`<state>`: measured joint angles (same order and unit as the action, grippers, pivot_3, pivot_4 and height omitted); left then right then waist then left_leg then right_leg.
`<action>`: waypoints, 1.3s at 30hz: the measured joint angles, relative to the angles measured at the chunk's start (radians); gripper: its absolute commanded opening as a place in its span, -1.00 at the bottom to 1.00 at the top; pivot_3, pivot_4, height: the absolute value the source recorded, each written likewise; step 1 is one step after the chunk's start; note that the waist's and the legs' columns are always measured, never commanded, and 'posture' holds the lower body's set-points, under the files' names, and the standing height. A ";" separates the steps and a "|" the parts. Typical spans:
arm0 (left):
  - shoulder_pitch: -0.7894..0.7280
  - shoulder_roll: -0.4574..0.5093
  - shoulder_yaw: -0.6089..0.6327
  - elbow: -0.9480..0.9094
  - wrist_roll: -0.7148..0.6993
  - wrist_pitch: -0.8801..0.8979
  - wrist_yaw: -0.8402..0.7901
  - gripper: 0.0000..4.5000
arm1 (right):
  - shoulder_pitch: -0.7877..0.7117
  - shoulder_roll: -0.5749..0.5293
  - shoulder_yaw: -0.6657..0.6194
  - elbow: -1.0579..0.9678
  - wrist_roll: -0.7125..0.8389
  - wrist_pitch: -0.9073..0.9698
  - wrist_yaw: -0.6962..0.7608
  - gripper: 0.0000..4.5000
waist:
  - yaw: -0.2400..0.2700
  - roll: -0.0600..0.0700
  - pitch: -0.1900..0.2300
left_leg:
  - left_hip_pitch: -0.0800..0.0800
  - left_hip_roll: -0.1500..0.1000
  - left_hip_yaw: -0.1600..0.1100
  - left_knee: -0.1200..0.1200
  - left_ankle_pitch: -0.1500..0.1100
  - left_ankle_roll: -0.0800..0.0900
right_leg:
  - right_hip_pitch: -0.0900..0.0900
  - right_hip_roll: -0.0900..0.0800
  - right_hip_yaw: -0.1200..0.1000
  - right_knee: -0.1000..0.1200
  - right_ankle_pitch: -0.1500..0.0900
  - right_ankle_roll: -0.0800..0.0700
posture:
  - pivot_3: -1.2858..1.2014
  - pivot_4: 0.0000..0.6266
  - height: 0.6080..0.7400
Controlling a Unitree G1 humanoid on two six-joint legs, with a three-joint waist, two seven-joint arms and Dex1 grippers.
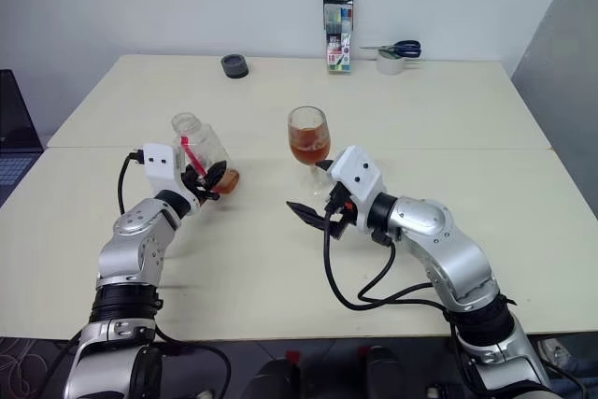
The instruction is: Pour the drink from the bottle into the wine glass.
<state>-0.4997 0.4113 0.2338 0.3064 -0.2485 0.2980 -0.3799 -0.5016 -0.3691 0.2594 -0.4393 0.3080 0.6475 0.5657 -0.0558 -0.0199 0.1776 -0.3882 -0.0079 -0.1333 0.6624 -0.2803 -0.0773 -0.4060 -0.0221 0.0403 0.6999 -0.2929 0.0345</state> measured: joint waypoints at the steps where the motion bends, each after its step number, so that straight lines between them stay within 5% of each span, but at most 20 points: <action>1: 0.000 0.000 0.000 0.000 0.000 0.001 0.001 -0.10 | 0.000 0.000 0.000 0.001 -0.003 -0.003 0.001 1.00 | 0.000 0.000 0.000 | 0.000 0.000 0.000 0.000 0.000 0.000 | 0.000 0.000 0.000 0.000 0.000 0.000 | 0.03 -0.52 1.00; 9: 0.010 0.000 -0.003 -0.001 0.003 0.003 0.000 0.98 | 0.000 0.003 0.000 0.002 -0.011 -0.005 0.006 1.00 | 0.000 0.000 0.000 | 0.000 0.000 0.000 0.000 0.000 0.000 | 0.000 0.000 0.000 0.000 0.000 0.000 | 0.03 -0.52 1.00; 20: 0.043 0.007 -0.025 -0.030 0.028 -0.011 -0.005 0.98 | 0.024 -0.002 0.000 0.002 -0.015 -0.021 0.013 1.00 | 0.000 0.000 0.000 | 0.000 0.000 0.000 0.000 0.000 0.000 | 0.000 0.000 0.000 0.000 0.000 0.000 | 0.03 -0.52 1.00; 32: 0.234 0.027 -0.028 -0.229 0.066 -0.015 0.037 0.98 | 0.368 0.051 -0.059 0.026 -0.111 -0.214 -0.123 1.00 | 0.006 0.000 0.000 | 0.002 0.001 0.001 -0.002 -0.002 0.003 | 0.001 0.000 0.001 -0.001 0.000 0.000 | 0.03 -0.52 1.00; 39: 0.323 0.022 -0.011 -0.344 0.034 -0.014 0.036 0.98 | 0.433 0.116 -0.144 0.085 -0.170 -0.345 -0.239 1.00 | 0.010 0.000 0.000 | 0.003 0.001 0.001 -0.002 -0.002 0.003 | 0.002 0.000 0.001 -0.001 0.000 0.000 | 0.03 -0.52 1.00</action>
<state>-0.1765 0.4333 0.2232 -0.0379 -0.2140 0.2841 -0.3437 -0.0690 -0.2536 0.1158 -0.3546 0.1383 0.3027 0.3268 -0.0453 -0.0199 0.1776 -0.3851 -0.0072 -0.1318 0.6606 -0.2819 -0.0747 -0.4040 -0.0219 0.0415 0.6987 -0.2930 0.0347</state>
